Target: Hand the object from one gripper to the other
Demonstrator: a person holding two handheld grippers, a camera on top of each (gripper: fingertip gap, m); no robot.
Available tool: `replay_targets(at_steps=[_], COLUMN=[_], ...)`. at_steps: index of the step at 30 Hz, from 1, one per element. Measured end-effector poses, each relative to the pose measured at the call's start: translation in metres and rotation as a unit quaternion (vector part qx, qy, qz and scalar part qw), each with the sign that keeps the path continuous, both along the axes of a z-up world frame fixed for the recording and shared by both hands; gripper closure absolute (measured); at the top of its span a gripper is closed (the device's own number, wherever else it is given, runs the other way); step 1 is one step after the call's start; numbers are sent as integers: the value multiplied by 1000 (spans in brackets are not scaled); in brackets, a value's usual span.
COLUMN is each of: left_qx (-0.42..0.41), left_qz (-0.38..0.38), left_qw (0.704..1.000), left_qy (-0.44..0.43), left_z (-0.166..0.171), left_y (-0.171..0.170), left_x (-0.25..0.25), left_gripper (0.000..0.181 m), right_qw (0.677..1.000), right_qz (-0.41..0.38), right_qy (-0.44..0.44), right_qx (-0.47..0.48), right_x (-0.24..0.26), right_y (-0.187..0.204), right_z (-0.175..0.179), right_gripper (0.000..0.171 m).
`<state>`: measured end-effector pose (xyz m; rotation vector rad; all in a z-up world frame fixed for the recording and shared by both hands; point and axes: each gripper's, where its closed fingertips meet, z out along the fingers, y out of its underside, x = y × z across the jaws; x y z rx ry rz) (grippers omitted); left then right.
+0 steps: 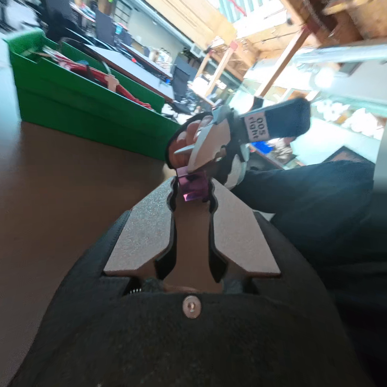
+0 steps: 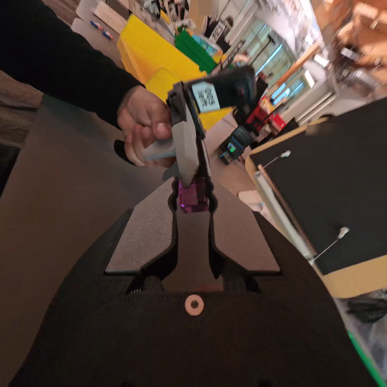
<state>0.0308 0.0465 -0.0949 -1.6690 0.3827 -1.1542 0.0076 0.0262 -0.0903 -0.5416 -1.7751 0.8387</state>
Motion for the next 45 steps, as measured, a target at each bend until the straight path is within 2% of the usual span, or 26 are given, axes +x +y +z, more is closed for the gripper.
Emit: replay_targets(at_steps=[3,5,7,9,12,14,16,18,19,20,22,24,25,26,28,29,30,31,32,35,37,38,40,41,43,45], left_qx=[31,69,129,212,324,372,420,426,416,395,314,206,165,139,116,81,38,4,-10,-15,-45,-48,-44,-38,-9,37], left_qz=[46,103,175,227,224,215,200,201,210,217,206,156,132,124,110,69,11,-28,-44,-60,-58,-60,-81,-64,-23,54], left_qw=[997,982,948,885,803,764,721,690,695,723,820,917,945,960,976,988,998,1000,998,989,991,992,990,993,999,994], left_qy=[60,140,233,348,446,481,514,549,547,524,431,305,248,209,150,110,56,2,-43,-134,-113,-99,-105,-95,-28,84], left_z=[-4,-7,-5,0,7,8,6,-1,-1,-2,-5,-8,-6,-4,3,2,2,5,9,23,10,5,7,7,1,-7], left_y=[9,21,32,35,25,19,13,14,16,17,18,15,14,15,14,8,0,-6,-7,-9,-5,-5,-9,-5,3,16], left_x=[-4,-12,-26,-36,-22,-11,-1,-1,-4,-7,-13,-13,-12,-13,-10,-1,9,14,13,6,10,15,23,20,13,-2], left_gripper=[155,155,156,155,156,156,156,156,156,158,147,142,133,128,127,125,111,109,120,137,147,140,156,156,156,156], right_qw=[996,992,984,961,883,815,755,728,732,744,792,859,890,914,946,959,969,977,984,997,999,999,1000,1000,999,995], right_qz=[-11,-34,-45,-39,32,88,147,158,155,145,119,86,73,59,44,51,58,56,52,33,22,25,16,4,-24,-37], right_qy=[-42,-61,-74,-113,-186,-233,-271,-293,-290,-278,-243,-199,-168,-139,-94,-65,-39,-25,-19,-6,9,12,10,12,-12,-48], right_qx=[-72,-104,-156,-250,-430,-523,-579,-599,-597,-590,-547,-463,-418,-377,-308,-272,-236,-202,-170,-65,-27,-21,-4,-3,-36,-81], right_x=[-2,-5,-4,-2,2,4,8,7,5,3,2,4,5,6,8,12,16,18,20,23,23,23,20,18,14,14], right_y=[11,25,35,43,39,33,24,21,22,25,31,34,35,35,33,27,20,16,13,8,4,0,-2,1,12,23], right_z=[-9,-12,-10,-11,-8,-4,2,-1,-3,-3,-1,1,4,7,13,17,21,22,21,10,8,7,2,1,-5,-12], right_gripper=[145,137,123,112,102,115,142,143,144,145,145,146,146,146,146,147,147,146,148,146,146,148,148,147,142,136])
